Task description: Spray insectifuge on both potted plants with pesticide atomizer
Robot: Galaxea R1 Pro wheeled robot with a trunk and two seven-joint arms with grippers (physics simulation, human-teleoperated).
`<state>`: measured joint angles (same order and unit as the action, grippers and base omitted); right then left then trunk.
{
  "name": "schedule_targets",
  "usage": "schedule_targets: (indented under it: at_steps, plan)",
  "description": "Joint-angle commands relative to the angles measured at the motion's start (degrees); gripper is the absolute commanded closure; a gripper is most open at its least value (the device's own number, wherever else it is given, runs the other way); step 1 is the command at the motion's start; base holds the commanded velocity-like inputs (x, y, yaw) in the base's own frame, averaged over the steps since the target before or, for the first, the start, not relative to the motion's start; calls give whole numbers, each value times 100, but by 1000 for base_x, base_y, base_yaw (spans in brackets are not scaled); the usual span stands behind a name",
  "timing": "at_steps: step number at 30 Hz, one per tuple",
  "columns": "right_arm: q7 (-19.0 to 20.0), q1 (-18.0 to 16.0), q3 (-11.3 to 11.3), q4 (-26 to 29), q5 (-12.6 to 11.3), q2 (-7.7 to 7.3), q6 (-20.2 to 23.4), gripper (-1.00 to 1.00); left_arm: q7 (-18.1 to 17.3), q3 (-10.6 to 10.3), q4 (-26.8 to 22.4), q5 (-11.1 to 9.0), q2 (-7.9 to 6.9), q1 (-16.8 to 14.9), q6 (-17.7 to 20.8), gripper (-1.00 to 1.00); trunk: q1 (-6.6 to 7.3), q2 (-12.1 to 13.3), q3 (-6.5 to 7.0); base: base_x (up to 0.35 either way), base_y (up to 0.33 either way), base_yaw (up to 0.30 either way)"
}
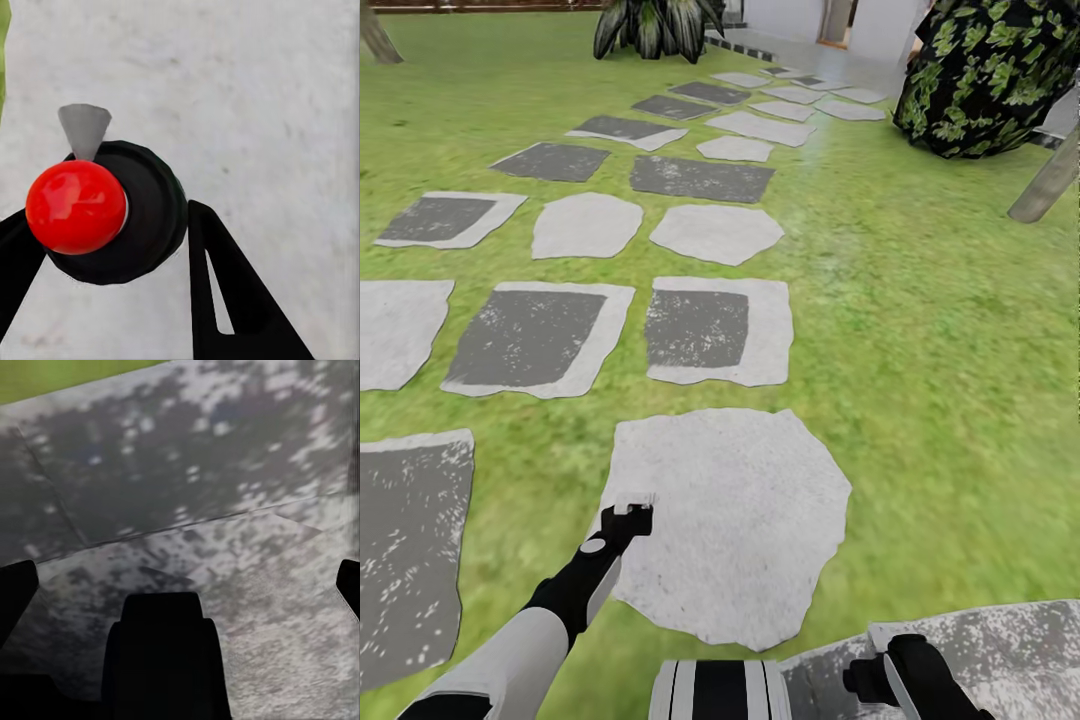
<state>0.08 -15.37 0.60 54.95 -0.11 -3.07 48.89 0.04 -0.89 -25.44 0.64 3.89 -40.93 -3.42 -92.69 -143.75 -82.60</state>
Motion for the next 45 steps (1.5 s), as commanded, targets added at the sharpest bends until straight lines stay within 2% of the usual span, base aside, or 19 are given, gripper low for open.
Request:
schedule_targets:
  at_steps: [1,9,17,26,29,31,36,39,45]
  plan:
    - [1,-2,2,7,3,0,24,-100,3,-8,1,7,-2,-2,-15,100,3,0,19,0,0,0]
    - [1,-1,3,273,19,-103,24,-100,6,-8,-108,-2,1,-7,36,100,24,11,197,0,0,0]
    - [1,22,1,838,19,-118,28,-100,12,-18,-733,-2,-2,-11,747,100,45,22,374,0,0,0]
    - [1,39,-7,869,19,-115,29,-100,21,-13,-812,-25,0,-11,915,100,68,34,573,0,0,0]
    - [1,42,-7,873,25,-109,28,-100,22,1,-907,-21,-8,-11,1374,100,76,38,640,0,0,0]
    - [1,43,6,880,22,-114,31,-100,23,-4,-1333,-20,-10,-11,1905,100,81,40,684,0,0,0]
    - [3,43,91,880,-9,-112,32,-100,23,-19,-1755,-20,3,-11,2471,100,94,47,795,0,0,0]
    - [4,43,106,878,-23,-108,33,-100,23,-27,-1812,-20,9,-11,2560,100,101,51,861,0,0,0]
    - [6,48,115,877,-32,-107,33,-100,23,-33,-1840,-26,14,-6,2620,100,233,292,969,0,0,0]
